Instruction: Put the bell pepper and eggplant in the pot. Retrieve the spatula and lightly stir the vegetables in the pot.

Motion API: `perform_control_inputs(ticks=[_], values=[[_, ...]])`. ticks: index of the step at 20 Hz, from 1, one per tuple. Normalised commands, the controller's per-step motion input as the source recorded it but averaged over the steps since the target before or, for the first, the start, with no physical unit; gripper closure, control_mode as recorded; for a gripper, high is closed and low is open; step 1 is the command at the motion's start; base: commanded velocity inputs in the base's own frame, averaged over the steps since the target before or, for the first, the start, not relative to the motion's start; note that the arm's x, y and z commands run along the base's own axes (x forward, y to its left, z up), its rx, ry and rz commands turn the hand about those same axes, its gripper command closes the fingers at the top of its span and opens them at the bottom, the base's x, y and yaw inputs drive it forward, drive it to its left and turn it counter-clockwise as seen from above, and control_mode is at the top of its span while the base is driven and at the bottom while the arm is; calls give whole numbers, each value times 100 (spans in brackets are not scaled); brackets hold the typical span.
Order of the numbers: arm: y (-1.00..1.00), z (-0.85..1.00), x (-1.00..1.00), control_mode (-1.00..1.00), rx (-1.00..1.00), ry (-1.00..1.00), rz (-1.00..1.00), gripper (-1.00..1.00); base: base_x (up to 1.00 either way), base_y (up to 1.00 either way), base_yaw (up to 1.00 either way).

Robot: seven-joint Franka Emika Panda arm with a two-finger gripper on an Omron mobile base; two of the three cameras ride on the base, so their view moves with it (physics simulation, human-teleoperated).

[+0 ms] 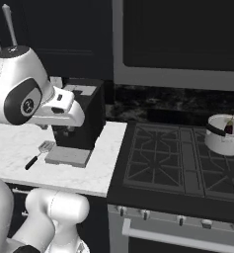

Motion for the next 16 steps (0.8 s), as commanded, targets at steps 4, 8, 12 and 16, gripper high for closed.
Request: perform_control_inputs(ticks=[4, 8, 12, 16], values=[[12, 0, -1, -100, 0, 0, 0, -100, -3, 49, 0], [52, -3, -6, -100, -3, 0, 30, -100, 0, 0, 0], [59, -20, 0, -100, -11, 0, 77, -100, 0, 0, 0], [37, -20, -8, -100, -21, 0, 90, -100, 0, 0, 0]])
